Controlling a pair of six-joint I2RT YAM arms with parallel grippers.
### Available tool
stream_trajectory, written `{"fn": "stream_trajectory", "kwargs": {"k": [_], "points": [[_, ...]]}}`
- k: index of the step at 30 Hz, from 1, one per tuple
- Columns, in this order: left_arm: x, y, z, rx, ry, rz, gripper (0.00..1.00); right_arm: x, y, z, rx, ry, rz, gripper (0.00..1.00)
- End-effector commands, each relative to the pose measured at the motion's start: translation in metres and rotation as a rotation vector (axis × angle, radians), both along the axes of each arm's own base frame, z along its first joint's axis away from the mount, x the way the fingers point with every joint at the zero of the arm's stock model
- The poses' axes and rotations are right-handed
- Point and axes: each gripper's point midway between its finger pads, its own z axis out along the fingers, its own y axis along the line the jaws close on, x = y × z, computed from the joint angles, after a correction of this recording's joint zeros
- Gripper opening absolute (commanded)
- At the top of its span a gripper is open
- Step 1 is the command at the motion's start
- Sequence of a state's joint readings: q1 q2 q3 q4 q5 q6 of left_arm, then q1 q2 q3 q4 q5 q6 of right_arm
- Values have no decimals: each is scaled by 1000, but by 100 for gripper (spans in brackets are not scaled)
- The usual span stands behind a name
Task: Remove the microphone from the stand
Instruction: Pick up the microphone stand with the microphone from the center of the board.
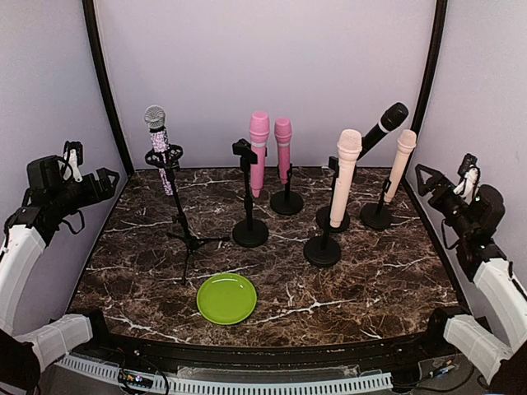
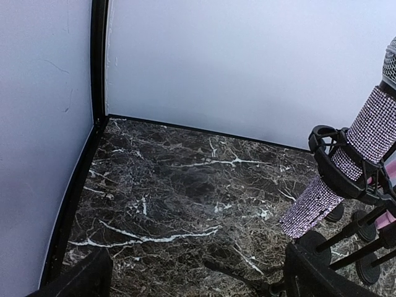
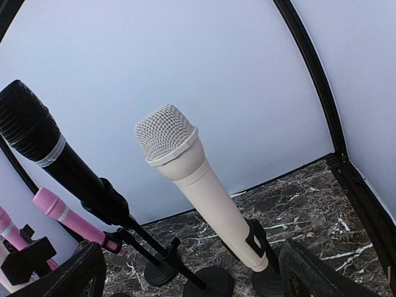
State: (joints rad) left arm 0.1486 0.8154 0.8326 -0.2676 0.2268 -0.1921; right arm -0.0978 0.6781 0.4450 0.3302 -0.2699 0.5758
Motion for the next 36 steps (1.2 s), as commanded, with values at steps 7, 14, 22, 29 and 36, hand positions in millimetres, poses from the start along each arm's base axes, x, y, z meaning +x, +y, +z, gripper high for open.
{"fn": "stream_trajectory", "kwargs": {"k": [7,14,22,29,36], "points": [[1,-6,1,-26,-24,-38,99,-16,43,71,-29,-82,157,99],[1,-3,-26,24,69,-41,97,-5,72,48,-190,86,106,92],[6,-61,29,16,-125,-297,98,-18,153,25,-389,151,250,91],[7,-61,38,22,-179,-287,98,-39,206,17,-430,113,392,91],[-1,-54,28,68,-161,-256,98,-39,194,28,-387,74,318,91]]}}
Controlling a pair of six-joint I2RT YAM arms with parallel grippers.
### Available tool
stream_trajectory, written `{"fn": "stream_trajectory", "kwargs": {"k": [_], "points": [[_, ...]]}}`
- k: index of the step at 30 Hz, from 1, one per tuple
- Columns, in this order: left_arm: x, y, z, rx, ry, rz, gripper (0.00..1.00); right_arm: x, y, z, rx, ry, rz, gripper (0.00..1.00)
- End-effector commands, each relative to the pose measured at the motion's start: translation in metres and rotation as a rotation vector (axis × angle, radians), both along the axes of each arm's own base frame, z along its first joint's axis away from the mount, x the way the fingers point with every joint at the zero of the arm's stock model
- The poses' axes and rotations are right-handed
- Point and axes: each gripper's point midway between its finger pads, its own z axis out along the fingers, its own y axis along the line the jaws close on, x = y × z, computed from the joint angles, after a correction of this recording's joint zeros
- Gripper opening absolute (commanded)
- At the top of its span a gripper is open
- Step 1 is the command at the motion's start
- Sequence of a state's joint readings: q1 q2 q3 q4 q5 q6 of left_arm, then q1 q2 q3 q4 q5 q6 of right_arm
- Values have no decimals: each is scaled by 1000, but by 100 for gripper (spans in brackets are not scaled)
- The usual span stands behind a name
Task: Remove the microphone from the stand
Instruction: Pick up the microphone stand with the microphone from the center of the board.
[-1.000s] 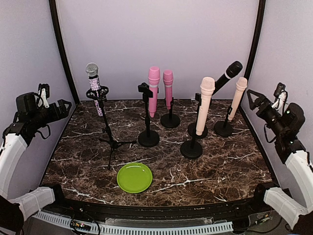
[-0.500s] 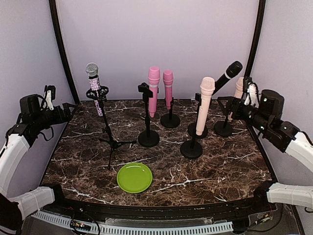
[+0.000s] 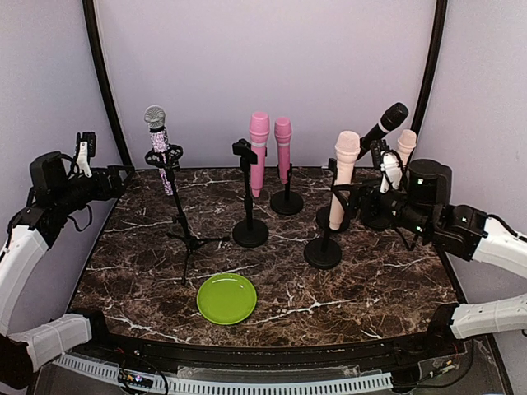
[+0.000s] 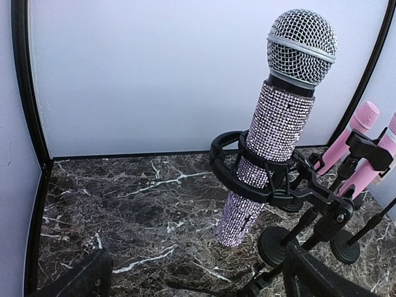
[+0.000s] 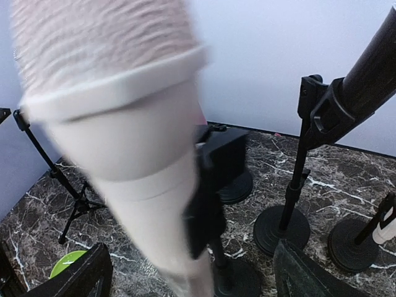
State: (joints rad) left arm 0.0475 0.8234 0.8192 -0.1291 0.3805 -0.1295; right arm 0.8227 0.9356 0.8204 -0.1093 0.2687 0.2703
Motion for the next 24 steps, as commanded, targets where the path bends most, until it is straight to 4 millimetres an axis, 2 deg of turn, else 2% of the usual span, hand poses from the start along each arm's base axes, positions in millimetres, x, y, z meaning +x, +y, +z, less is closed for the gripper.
{"fn": "stream_trajectory", "kwargs": {"k": [1,5,9,13,18,24], "points": [[-5,3,4,38,-35,12,98,2,-13,32,83,-96,-68,92],[-6,5,6,46,-41,23,99,-3,-15,47,143,-139,-64,91],[-6,6,2,56,-29,32,99,-8,0,55,123,-170,-43,88],[-6,9,-1,67,-22,47,99,-5,0,61,90,-190,-133,89],[-4,12,-3,76,-12,64,99,-1,11,62,34,-217,-223,89],[-4,13,-6,77,-4,70,99,13,9,59,-26,-227,-343,73]]}}
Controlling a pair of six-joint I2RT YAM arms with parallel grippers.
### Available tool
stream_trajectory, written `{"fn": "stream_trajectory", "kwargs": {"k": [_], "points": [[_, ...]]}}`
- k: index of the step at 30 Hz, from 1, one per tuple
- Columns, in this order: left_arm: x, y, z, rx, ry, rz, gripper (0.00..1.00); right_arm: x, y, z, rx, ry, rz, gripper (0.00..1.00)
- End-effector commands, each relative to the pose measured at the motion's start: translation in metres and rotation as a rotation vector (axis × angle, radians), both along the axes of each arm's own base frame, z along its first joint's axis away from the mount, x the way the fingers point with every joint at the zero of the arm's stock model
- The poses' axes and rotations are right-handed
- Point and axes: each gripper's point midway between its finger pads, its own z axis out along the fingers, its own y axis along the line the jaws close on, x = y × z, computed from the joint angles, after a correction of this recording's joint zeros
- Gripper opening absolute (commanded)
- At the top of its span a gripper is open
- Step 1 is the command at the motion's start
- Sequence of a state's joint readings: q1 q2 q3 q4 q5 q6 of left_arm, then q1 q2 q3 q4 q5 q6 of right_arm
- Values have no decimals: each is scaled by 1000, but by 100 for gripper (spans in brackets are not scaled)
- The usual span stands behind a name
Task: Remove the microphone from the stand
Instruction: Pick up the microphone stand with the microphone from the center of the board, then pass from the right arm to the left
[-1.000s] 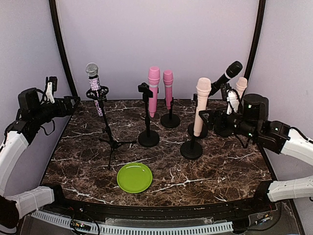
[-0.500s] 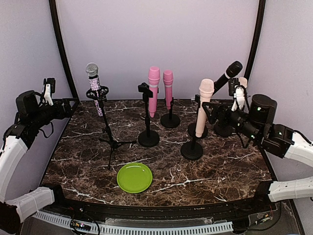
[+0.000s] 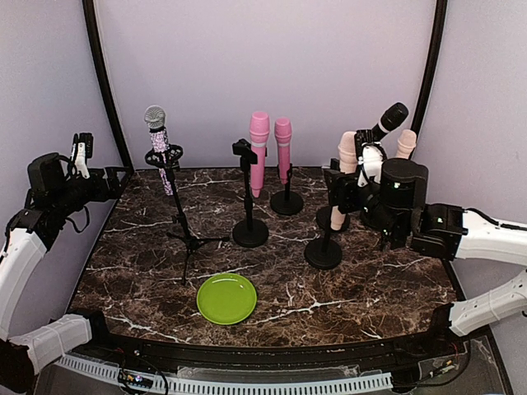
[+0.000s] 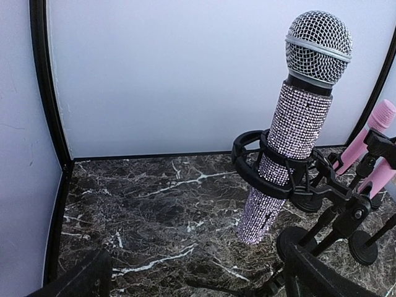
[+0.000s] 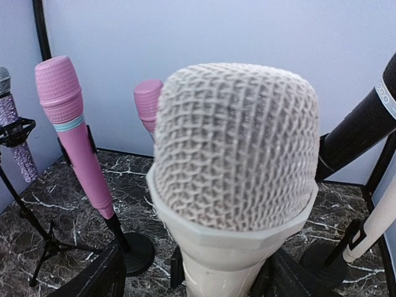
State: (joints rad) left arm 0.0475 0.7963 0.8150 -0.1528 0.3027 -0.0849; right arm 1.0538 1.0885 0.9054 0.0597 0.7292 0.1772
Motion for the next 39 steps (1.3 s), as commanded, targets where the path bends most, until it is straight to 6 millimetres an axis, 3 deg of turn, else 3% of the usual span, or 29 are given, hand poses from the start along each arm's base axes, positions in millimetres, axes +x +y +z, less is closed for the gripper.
{"fn": "stream_trajectory", "kwargs": {"k": [1,4,13,15,19,20,21,23,27,32,39], "points": [[-2,1,-6,17,10,4,99,9,-17,26,41,-62,-147,72],[-1,2,-7,19,13,7,99,11,-21,26,47,-70,-173,65],[-4,-9,-1,28,-15,-57,99,13,-12,31,76,-98,-74,29],[-6,-16,10,9,-42,-99,97,13,-12,38,103,-110,-18,24],[-18,-37,50,-43,-94,-219,91,8,-12,56,139,-147,104,16],[-24,-44,69,-53,-125,-258,90,6,-11,59,142,-156,133,14],[-27,-50,73,-60,-121,-284,90,4,-10,62,145,-165,160,13],[-39,-66,101,-62,-155,-369,89,-1,-9,68,149,-179,208,13],[-54,-100,119,-60,-128,-509,87,-11,-8,77,170,-194,291,10],[-61,-153,114,-48,-48,-692,85,-26,-8,89,204,-212,388,10],[-110,-244,115,-49,-78,-1015,83,-49,6,100,232,-211,555,7]]}}
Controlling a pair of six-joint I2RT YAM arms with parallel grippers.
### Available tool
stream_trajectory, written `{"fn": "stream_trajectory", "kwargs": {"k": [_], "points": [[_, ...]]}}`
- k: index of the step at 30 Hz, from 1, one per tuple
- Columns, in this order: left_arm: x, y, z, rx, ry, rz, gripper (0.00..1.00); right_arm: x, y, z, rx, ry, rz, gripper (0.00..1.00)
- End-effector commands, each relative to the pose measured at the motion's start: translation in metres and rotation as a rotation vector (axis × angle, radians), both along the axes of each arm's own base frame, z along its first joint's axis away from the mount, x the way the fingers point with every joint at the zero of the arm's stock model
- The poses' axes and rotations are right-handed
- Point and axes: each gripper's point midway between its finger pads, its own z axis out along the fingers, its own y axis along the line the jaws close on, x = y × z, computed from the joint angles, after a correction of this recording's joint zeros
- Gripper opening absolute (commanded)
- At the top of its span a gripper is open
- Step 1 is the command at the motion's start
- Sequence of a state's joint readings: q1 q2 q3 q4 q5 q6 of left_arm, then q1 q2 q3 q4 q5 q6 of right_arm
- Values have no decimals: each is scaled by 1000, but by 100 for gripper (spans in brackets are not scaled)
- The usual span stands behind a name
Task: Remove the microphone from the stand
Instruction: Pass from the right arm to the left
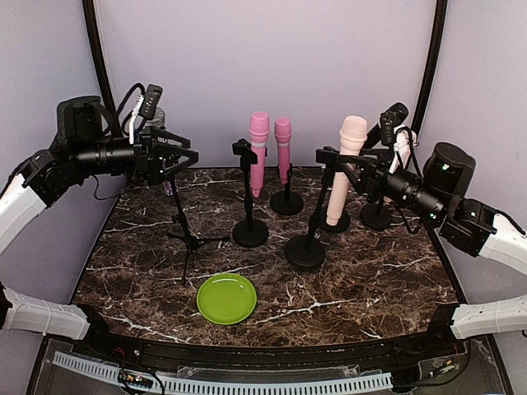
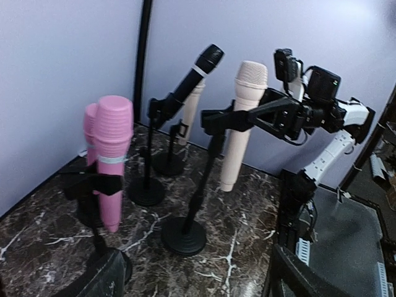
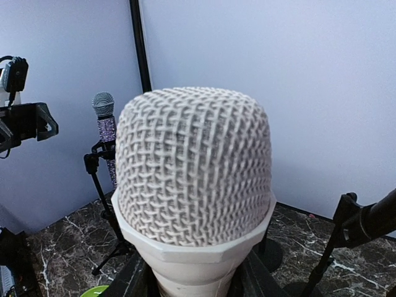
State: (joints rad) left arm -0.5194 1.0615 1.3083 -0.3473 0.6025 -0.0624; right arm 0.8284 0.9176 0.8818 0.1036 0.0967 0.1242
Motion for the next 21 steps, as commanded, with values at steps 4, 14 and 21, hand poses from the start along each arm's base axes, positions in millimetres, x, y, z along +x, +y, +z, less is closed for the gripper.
{"fn": "stream_trajectory", "kwargs": {"k": [4,14,21], "points": [[-55,-84,-19,17,-40,-281,79,-39,14,52,130,-89,239,7],[-67,-134,-91,-96,-44,-313,69,-54,19,76,232,-98,339,6],[-58,-145,-140,-81,-29,-261,62,-57,30,97,293,-133,404,6]]}}
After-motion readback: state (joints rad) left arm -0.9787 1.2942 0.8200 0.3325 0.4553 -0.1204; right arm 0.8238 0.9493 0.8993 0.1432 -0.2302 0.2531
